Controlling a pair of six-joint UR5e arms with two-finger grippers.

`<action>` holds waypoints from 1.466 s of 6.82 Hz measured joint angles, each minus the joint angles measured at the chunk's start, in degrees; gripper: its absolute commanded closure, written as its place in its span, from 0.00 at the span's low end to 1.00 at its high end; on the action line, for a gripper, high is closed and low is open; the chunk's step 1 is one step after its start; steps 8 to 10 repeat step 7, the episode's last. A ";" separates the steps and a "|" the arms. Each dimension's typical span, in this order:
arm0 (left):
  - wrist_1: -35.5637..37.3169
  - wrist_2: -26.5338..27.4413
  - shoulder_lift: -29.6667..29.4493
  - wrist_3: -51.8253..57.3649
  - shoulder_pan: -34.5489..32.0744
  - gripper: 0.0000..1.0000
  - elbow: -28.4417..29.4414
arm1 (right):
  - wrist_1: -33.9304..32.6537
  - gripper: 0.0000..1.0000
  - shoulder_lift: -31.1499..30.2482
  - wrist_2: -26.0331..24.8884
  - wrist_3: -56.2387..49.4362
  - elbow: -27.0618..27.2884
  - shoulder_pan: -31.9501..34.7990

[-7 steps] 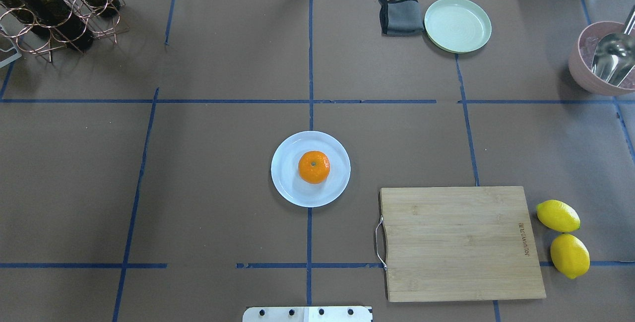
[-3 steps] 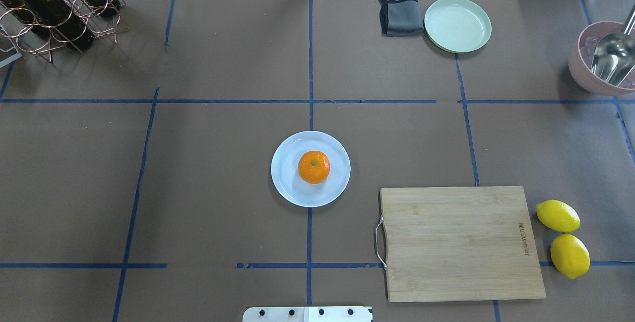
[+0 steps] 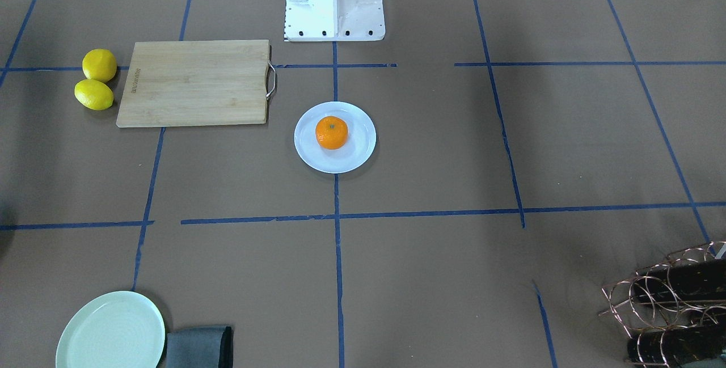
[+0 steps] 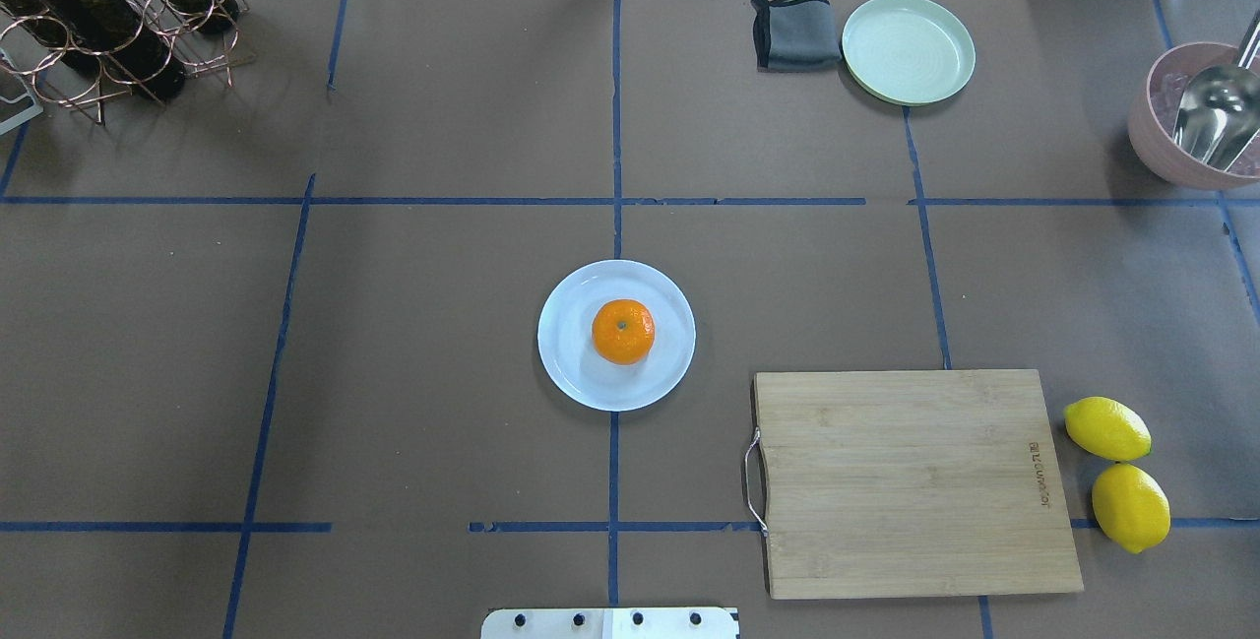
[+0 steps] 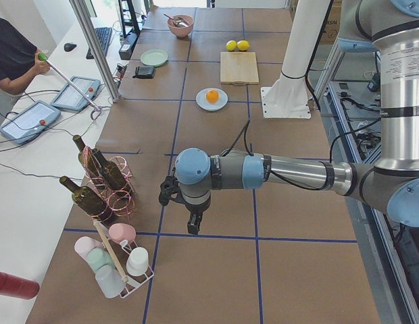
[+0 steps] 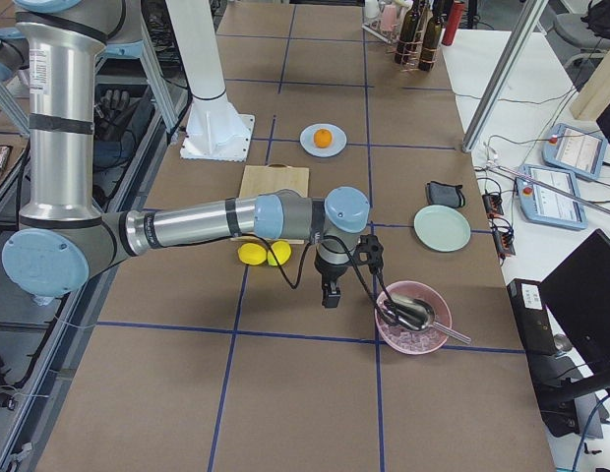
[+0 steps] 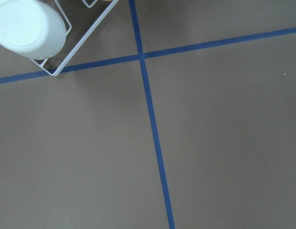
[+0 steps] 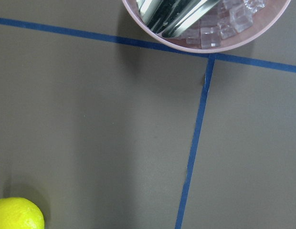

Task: Pick orange to plate

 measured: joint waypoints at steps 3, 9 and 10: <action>-0.02 -0.01 -0.01 0.00 0.04 0.00 0.02 | 2.31 0.00 -1.26 0.32 -1.65 -0.48 0.61; 0.00 -0.01 -0.08 0.02 0.01 0.00 0.09 | 2.41 0.00 -2.13 0.49 -1.61 0.89 1.29; 0.00 -0.01 -0.08 0.02 0.01 0.00 0.09 | 2.41 0.00 -2.13 0.49 -1.61 0.89 1.29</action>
